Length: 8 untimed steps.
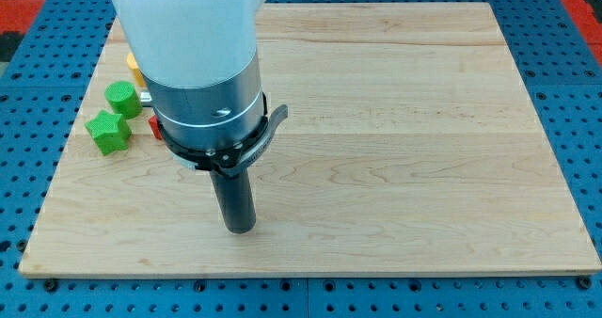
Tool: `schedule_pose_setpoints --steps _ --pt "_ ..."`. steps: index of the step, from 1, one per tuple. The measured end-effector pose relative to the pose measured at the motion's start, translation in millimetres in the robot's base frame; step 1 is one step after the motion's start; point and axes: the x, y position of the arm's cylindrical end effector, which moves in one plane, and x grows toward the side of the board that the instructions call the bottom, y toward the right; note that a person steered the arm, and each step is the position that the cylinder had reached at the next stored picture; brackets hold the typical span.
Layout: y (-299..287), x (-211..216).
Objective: Point your arm towards the red star and red circle
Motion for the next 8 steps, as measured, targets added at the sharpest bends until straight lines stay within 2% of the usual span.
schedule_pose_setpoints --steps 4,5,7,8 --pt "-11.6 0.3" --pt "-63.8 -13.0" --pt "-48.6 -77.7" --pt "-51.0 -68.5"
